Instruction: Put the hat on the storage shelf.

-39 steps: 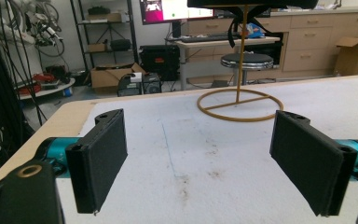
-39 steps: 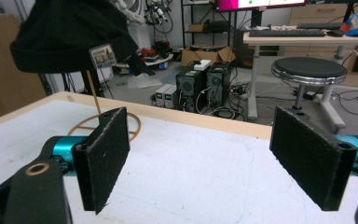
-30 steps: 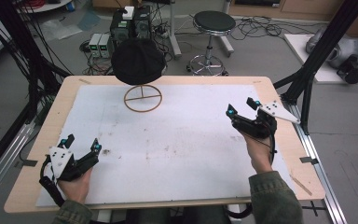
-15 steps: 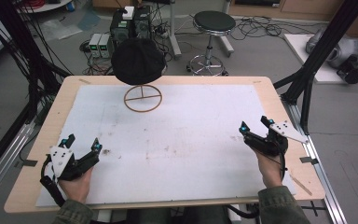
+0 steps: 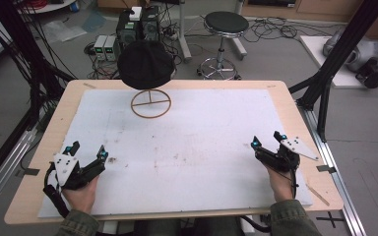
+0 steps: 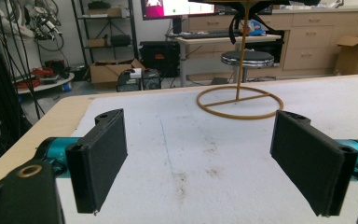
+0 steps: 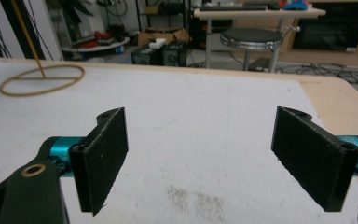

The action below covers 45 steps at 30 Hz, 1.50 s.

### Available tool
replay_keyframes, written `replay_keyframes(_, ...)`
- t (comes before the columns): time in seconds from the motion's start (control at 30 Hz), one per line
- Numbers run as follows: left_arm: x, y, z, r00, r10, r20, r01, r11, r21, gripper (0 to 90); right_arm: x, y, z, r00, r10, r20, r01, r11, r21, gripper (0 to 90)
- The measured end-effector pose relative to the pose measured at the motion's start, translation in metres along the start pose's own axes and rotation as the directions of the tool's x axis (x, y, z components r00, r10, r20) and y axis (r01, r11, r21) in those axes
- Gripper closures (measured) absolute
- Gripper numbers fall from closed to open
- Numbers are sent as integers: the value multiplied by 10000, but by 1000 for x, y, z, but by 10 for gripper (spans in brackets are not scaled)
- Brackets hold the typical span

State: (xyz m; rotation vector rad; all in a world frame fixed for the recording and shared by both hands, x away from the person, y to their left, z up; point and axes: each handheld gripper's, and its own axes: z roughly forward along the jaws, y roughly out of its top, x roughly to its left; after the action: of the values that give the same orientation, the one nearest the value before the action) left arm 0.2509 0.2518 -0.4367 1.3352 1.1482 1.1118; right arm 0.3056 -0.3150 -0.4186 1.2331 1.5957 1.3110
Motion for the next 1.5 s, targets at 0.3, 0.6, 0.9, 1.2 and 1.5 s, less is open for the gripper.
replay_keyframes(0.3, 0, 0, 0, 10000, 1, 17, -1, 10000, 47, 187, -3, -12, -2, 9997, 160, 187, -159, 9999, -44, 176)
replay_keyframes(0.6, 2, -1, 2, 9999, -106, -39, 106, 9999, 80, 187, -6, -13, -5, 9991, 279, 322, -267, 9990, -357, 176)
replay_keyframes(0.9, 2, -1, 1, 10000, -75, -42, 75, 9999, 104, 187, -8, -15, -5, 9986, 343, 398, -331, 9990, -300, 175)
replay_keyframes(1.2, 2, -1, 1, 9999, -115, 18, 114, 9998, 150, 188, -6, -17, -5, 9989, 85, 468, -69, 9994, -346, 174)
replay_keyframes(1.5, 3, -1, 1, 9999, -131, -10, 131, 9998, 168, 188, -8, -18, -5, 9984, 253, 504, -237, 9992, -325, 174)
